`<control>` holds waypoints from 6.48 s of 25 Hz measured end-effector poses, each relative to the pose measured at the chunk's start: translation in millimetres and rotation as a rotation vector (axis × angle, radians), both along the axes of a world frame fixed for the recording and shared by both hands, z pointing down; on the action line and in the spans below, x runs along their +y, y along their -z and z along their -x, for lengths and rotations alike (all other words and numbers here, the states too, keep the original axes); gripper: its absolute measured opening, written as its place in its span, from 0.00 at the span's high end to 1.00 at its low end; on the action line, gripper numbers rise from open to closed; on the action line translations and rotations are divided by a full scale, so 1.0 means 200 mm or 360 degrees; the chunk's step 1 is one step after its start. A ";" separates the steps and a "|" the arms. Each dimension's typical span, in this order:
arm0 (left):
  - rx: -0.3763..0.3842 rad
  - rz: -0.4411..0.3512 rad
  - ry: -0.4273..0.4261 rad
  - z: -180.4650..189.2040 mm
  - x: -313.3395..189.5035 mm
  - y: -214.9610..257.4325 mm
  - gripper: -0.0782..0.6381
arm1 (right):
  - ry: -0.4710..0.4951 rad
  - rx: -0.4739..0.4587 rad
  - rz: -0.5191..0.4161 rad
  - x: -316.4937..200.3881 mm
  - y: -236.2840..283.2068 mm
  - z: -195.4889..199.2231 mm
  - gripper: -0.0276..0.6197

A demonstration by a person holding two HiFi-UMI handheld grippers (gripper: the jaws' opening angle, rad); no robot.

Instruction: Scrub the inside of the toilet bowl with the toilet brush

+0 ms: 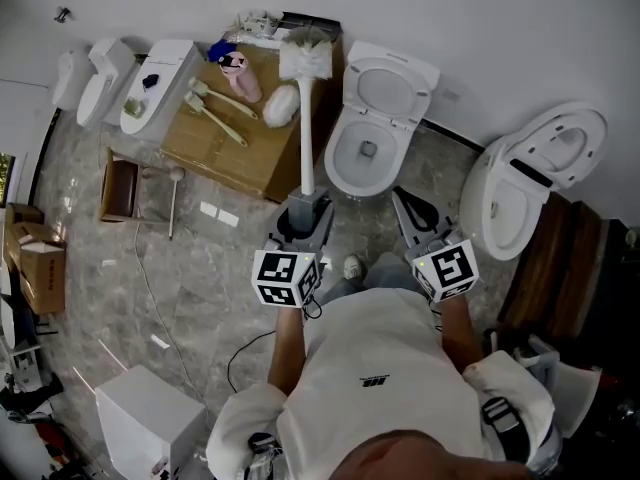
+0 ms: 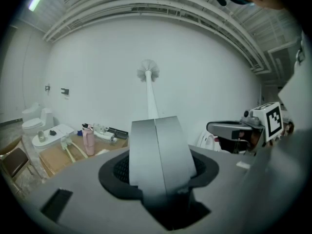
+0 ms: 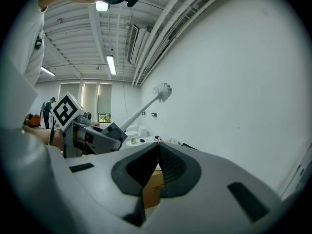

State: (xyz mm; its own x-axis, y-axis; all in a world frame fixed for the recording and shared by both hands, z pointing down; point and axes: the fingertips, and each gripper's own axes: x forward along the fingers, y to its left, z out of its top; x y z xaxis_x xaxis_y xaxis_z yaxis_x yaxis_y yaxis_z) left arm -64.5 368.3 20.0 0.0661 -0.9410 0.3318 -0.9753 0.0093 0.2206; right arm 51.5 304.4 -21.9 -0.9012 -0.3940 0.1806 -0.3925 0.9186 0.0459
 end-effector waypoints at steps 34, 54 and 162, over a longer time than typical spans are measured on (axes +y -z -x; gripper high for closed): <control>0.0014 0.0397 -0.0085 0.16 -0.93 -0.77 0.57 | 0.0023 0.0252 0.0509 -1.03 -0.79 0.17 0.96; 0.0087 0.0860 -0.0345 0.19 -1.01 -1.65 0.57 | -0.0227 0.0298 0.0902 -1.12 -1.48 0.16 0.96; 0.0152 0.2535 -0.1087 0.17 -0.62 -3.32 0.57 | -0.0792 0.0408 0.1544 -1.02 -2.94 0.21 0.96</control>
State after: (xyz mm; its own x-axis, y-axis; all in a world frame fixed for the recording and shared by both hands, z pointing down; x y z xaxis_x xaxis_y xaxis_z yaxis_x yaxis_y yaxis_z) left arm -99.1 244.1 684.0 0.3529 0.4814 0.8023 -0.8810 -0.1178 0.4581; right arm 10.2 100.3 566.0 -0.5747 -0.2918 0.7646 -0.8077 0.3527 -0.4725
